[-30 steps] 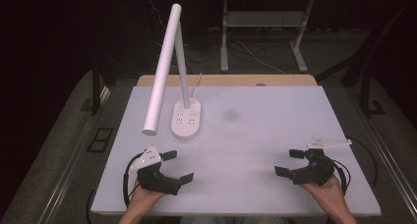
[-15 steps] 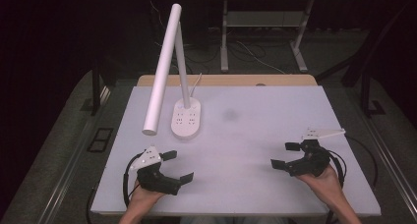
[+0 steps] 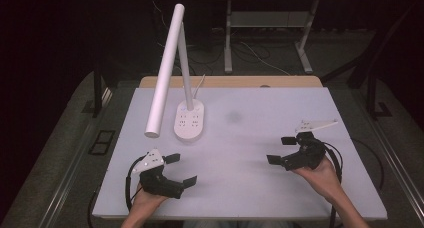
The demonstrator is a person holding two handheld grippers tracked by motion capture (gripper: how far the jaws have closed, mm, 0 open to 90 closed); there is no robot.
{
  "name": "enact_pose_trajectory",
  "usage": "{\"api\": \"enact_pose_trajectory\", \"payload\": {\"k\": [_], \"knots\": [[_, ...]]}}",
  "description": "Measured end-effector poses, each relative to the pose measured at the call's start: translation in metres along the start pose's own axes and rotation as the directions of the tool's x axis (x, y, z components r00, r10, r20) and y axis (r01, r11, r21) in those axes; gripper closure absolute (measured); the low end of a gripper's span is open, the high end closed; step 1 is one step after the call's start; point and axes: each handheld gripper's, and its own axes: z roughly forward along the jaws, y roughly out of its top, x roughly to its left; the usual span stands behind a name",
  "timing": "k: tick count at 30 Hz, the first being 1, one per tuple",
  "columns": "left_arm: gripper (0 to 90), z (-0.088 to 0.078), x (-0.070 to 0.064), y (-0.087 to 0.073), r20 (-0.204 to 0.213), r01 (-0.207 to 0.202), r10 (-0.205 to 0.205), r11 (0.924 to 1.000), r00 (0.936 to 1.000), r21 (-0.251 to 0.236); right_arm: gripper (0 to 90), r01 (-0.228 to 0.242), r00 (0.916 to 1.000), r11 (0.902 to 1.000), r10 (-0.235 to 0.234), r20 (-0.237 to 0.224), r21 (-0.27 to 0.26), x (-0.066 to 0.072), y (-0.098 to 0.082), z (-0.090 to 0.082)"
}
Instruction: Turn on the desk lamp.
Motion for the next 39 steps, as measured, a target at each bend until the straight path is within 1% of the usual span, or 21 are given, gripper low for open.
{"api": "enact_pose_trajectory", "payload": {"k": [10, 11, 16, 18, 20, 22, 23, 24, 25, 29, 34, 37, 38, 39], "knots": [[0.0, 0.000, 0.001, 0.000, 0.002, 0.005, -0.005, 1.0000, 1.0000, -0.001, 0.0, 0.028, 0.9996, 0.9996, -0.028, -0.009, 0.009, -0.001, 0.029, 0.011], [0.0, 0.000, 0.001, 0.000, 0.002, 0.005, -0.005, 1.0000, 1.0000, -0.001, 0.0, 0.036, 0.9993, 0.9993, -0.036, -0.009, 0.008, -0.002, 0.031, 0.013], [0.0, 0.001, 0.001, 0.000, 0.004, 0.005, -0.005, 1.0000, 1.0000, 0.002, 0.0, 0.045, 0.9989, 0.9989, -0.044, -0.013, 0.014, -0.002, 0.044, 0.022], [0.0, 0.000, 0.001, 0.000, 0.006, 0.005, -0.005, 1.0000, 1.0000, 0.003, 0.0, 0.044, 0.9989, 0.9989, -0.044, -0.013, 0.015, -0.002, 0.046, 0.024], [0.0, 0.000, 0.001, 0.000, 0.006, 0.003, -0.003, 1.0000, 1.0000, 0.005, 0.0, 0.039, 0.9992, 0.9990, -0.039, -0.012, 0.021, -0.003, 0.053, 0.030], [0.0, 0.000, 0.001, -0.001, 0.006, 0.004, -0.004, 1.0000, 1.0000, 0.005, 0.0, 0.039, 0.9991, 0.9991, -0.039, -0.014, 0.014, -0.005, 0.057, 0.035], [0.0, 0.000, 0.001, 0.000, 0.006, 0.003, -0.003, 1.0000, 1.0000, 0.004, 0.0, 0.030, 0.9995, 0.9994, -0.030, -0.014, 0.015, -0.005, 0.059, 0.036], [0.0, 0.000, 0.001, 0.000, 0.006, 0.003, -0.003, 1.0000, 1.0000, 0.004, 0.0, 0.030, 0.9995, 0.9994, -0.030, -0.014, 0.015, -0.005, 0.059, 0.036], [0.0, 0.000, 0.001, 0.000, 0.006, 0.004, -0.004, 1.0000, 1.0000, 0.004, 0.0, 0.027, 0.9995, 0.9996, -0.027, -0.018, 0.012, -0.006, 0.062, 0.040], [0.0, 0.000, 0.001, 0.000, 0.006, 0.004, -0.004, 1.0000, 1.0000, 0.003, 0.0, 0.024, 0.9995, 0.9997, -0.024, -0.022, 0.002, -0.005, 0.070, 0.046], [0.0, 0.000, 0.001, 0.000, 0.007, 0.005, -0.005, 1.0000, 1.0000, 0.003, 0.0, 0.027, 0.9994, 0.9996, -0.027, -0.023, 0.004, -0.003, 0.075, 0.050], [0.0, 0.000, 0.001, -0.001, 0.006, 0.006, -0.006, 1.0000, 1.0000, 0.004, 0.0, 0.019, 0.9996, 0.9998, -0.019, -0.022, 0.010, -0.004, 0.078, 0.054], [0.0, 0.000, 0.001, -0.001, 0.005, 0.007, -0.007, 1.0000, 1.0000, 0.003, 0.0, 0.011, 0.9997, 0.9999, -0.011, -0.024, -0.002, -0.006, 0.080, 0.057], [0.0, 0.000, 0.001, -0.001, 0.005, 0.008, -0.008, 1.0000, 1.0000, 0.002, 0.0, 0.011, 0.9997, 0.9999, -0.011, -0.024, -0.002, -0.006, 0.080, 0.057]]}}
